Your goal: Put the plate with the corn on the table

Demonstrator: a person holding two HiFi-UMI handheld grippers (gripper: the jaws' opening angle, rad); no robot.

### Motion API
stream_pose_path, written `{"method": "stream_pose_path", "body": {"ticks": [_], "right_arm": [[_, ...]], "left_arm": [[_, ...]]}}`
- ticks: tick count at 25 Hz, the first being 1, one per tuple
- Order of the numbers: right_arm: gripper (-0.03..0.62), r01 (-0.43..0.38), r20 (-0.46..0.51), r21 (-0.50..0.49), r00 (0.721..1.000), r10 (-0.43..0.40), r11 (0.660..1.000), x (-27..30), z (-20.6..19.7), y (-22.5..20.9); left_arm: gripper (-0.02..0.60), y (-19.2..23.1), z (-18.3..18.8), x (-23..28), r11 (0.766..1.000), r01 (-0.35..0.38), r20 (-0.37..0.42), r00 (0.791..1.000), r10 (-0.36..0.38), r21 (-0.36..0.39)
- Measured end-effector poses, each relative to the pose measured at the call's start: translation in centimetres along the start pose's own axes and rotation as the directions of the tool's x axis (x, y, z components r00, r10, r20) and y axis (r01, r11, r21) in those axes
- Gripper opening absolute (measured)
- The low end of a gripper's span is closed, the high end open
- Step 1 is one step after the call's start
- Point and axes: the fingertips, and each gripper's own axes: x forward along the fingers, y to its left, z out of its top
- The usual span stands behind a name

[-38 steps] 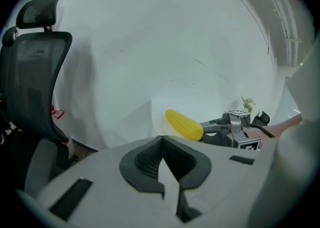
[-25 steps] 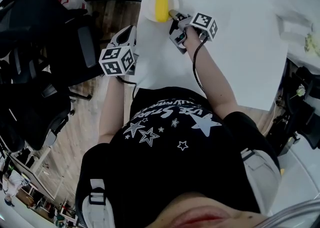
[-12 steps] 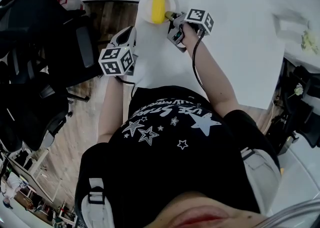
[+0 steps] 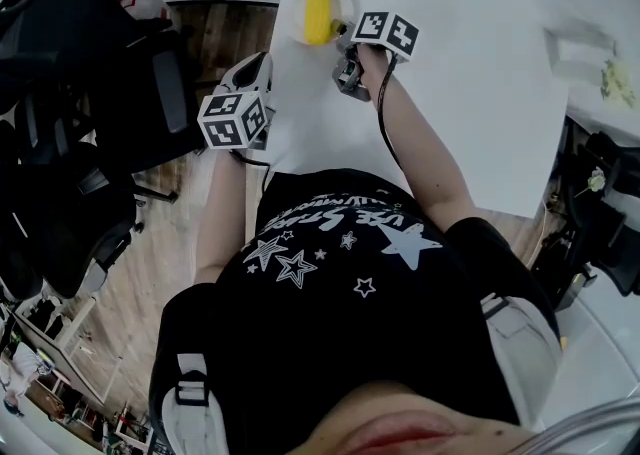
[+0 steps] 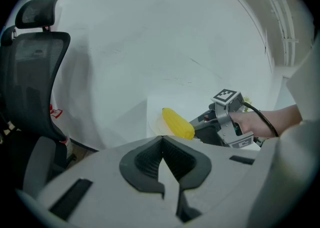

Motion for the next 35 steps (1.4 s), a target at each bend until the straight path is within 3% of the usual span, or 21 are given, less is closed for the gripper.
{"method": "stream_pose_path", "body": {"ticks": [5, 10, 20, 26, 35], "right_arm": [[0.092, 0.073, 0.036, -0.14, 0.997, -0.068, 0.988, -0.4, 0.5, -0.3], [0.08, 0.205, 0.109, -0.254, 0.977, -0.182, 0.945, -1.3, 1.4, -1.5], [0.057, 0.097, 0.052, -0.097, 0.994, -0.092, 0.991, -1.2, 0.8, -1.6], [0.043, 0.09, 0.049, -0.117, 0.995, -0.085, 0.989, -1.6, 0.6, -1.4], [0.029, 0.065, 0.127, -0.134, 0.991, -0.048, 0.989, -6.3, 1.4, -1.1]], "left_arm": [[0.006, 0.0, 0.0, -0.1, 1.0, 0.0, 0.0, 1.0, 0.0, 0.001], [0.006, 0.0, 0.2, -0.3, 1.0, 0.005, -0.002, 1.0, -0.005, 0.007], [0.006, -0.2, 0.1, -0.2, 1.0, 0.013, -0.001, 1.0, -0.013, 0.002], [0.006, -0.5, 0.6, -0.6, 1.0, 0.015, 0.012, 1.0, -0.015, 0.007], [0.006, -2.1, 2.3, -2.7, 0.999, 0.015, 0.073, 0.997, -0.018, 0.034]]}}
